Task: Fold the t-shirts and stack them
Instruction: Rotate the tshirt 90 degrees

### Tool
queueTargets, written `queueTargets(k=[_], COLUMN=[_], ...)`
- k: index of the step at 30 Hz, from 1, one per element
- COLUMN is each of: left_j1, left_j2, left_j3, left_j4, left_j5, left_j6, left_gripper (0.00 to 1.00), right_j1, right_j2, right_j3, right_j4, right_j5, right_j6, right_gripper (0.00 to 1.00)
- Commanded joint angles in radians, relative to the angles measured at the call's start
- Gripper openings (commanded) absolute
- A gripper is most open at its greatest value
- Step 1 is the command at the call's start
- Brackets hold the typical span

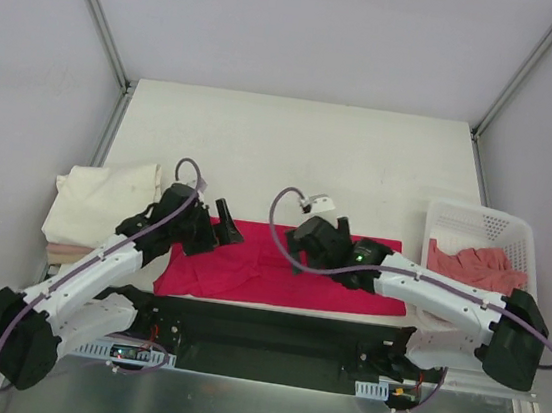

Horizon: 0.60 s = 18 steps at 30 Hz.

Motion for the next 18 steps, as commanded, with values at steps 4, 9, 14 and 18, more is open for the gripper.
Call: queueTargets(k=[4,9,14,18], left_j1=[-0.100,-0.097,-0.062,-0.002], left_j2=[0.225,0.377,0.563,0.728], left_j3=[-0.028,0.041,0.164,0.313], left_j4=[0.006,0.006,0.006,0.006], left_j5=[-0.091,-0.169,-0.191,-0.149], left_j6=[-0.084,-0.062,-0.015,0.042], left_gripper=[0.99,0.99,0.99,0.99], right_j1=[-0.328,-0.504,-0.611,-0.634], right_j2=[-0.096,-0.014,0.146,0.201], right_j3=[-0.139,-0.118,-0.121,-0.136], right_j4=[0.012,0.030,0.107,0.110], right_j5=[-0.118,-0.213,-0.369,-0.446], right_j6=[0.054,0.000,0.013,0.031], right_gripper=[0.96,0.96,0.96,0.96])
